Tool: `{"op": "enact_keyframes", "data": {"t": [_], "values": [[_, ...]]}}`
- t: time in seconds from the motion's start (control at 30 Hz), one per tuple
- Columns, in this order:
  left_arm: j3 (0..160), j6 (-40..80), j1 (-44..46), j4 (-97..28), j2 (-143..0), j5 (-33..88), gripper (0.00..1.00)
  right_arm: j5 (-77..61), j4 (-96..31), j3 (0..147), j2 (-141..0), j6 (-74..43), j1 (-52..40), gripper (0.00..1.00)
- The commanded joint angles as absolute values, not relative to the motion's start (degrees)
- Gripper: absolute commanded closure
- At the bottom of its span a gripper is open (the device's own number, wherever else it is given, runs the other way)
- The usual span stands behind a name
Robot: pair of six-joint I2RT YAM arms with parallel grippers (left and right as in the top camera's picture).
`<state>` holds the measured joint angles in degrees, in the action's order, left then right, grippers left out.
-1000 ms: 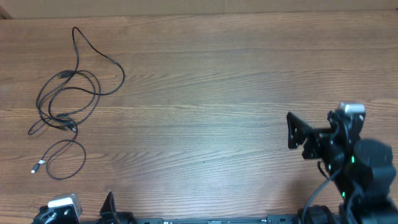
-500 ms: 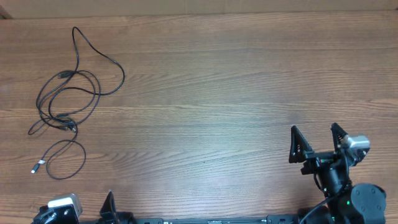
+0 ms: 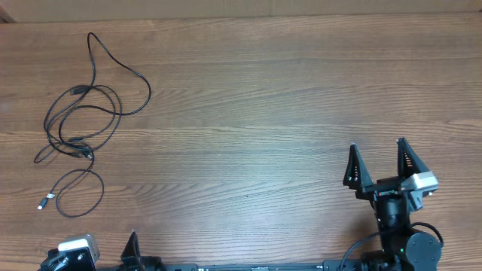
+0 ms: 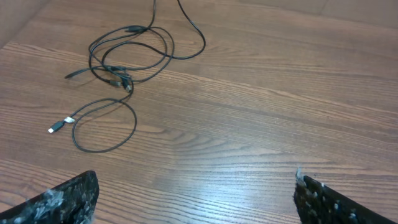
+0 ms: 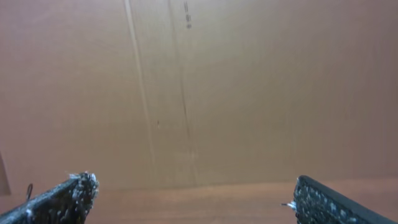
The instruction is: Untangle cables
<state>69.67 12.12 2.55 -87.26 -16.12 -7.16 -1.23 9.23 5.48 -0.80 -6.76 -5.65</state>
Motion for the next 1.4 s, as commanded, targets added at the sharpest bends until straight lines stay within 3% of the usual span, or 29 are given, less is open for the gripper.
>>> {"op": "enact_keyframes", "data": {"t": [0.0, 0.23, 0.57, 1.37], "values": [[69.47, 13.34, 2.55, -87.02, -15.73, -7.9, 0.0, -0.97, 15.29, 0.86, -0.16, -4.05, -5.39, 0.0], [69.47, 13.32, 2.55, -87.02, -15.73, -7.9, 0.0, -1.37, 13.58, 0.45, -0.14, 6.26, -5.39, 0.0], [69.47, 13.34, 2.55, -87.0, -15.73, -7.9, 0.0, -1.3, -5.17, 0.45, -0.16, 10.13, -5.37, 0.0], [69.47, 13.34, 2.55, -87.02, -15.73, -7.9, 0.0, -1.13, -4.8, 0.47, -0.16, 10.17, -5.39, 0.0]]}}
